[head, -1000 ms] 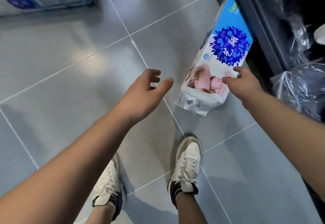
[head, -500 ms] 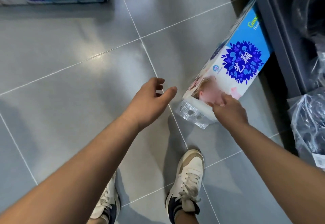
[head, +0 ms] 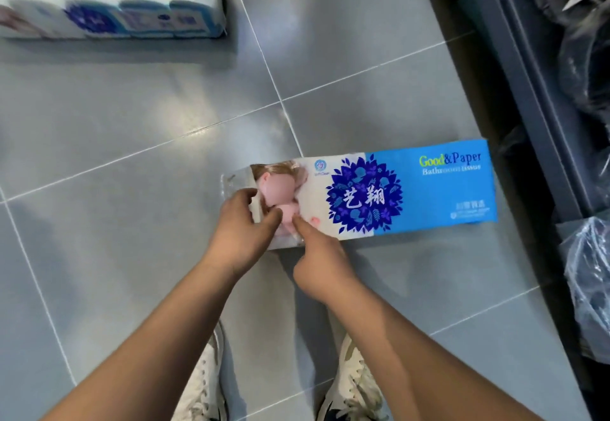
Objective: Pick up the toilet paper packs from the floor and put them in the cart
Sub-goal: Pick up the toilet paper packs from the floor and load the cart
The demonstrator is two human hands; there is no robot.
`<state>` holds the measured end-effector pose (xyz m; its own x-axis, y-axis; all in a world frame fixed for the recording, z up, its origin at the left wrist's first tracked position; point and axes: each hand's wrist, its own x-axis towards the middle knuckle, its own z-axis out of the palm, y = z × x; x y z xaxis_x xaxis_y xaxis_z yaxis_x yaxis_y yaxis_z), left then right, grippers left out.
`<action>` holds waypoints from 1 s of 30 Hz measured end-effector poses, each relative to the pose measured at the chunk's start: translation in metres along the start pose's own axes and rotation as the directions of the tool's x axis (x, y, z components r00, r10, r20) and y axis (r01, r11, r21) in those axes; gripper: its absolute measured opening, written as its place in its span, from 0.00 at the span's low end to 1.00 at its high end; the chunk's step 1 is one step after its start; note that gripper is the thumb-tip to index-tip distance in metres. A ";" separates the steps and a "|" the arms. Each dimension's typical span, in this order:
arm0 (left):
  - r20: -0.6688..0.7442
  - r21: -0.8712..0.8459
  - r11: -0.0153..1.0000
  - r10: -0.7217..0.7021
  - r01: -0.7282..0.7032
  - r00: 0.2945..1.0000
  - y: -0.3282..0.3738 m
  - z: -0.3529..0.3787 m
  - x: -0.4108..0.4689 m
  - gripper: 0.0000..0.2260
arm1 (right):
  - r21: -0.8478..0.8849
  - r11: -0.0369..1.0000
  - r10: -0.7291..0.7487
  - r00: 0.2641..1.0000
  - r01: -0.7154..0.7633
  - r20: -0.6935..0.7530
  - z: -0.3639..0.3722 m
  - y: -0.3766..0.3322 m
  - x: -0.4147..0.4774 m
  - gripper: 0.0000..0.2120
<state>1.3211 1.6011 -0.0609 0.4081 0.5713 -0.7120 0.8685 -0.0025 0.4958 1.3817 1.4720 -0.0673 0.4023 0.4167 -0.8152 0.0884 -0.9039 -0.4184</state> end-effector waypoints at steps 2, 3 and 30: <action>-0.050 0.017 0.999 -0.044 0.045 0.998 -0.008 -0.007 0.008 0.30 | -0.029 0.998 -0.055 0.996 0.057 0.069 0.003 -0.008 0.005 0.38; -0.057 0.020 0.998 -0.055 0.056 0.997 -0.011 -0.009 0.010 0.29 | -0.066 0.993 -0.094 0.991 0.101 0.099 0.003 -0.011 0.007 0.37; -0.022 -0.239 0.968 -0.078 0.071 0.997 -0.020 -0.032 0.074 0.10 | 0.349 0.907 0.345 0.888 -0.233 -0.304 -0.137 0.153 0.043 0.33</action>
<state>1.3251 1.6694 -0.1076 0.3324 0.5878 -0.7376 0.8026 0.2344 0.5485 1.5378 1.3387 -0.1117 0.6647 0.0285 -0.7466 -0.3320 -0.8839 -0.3293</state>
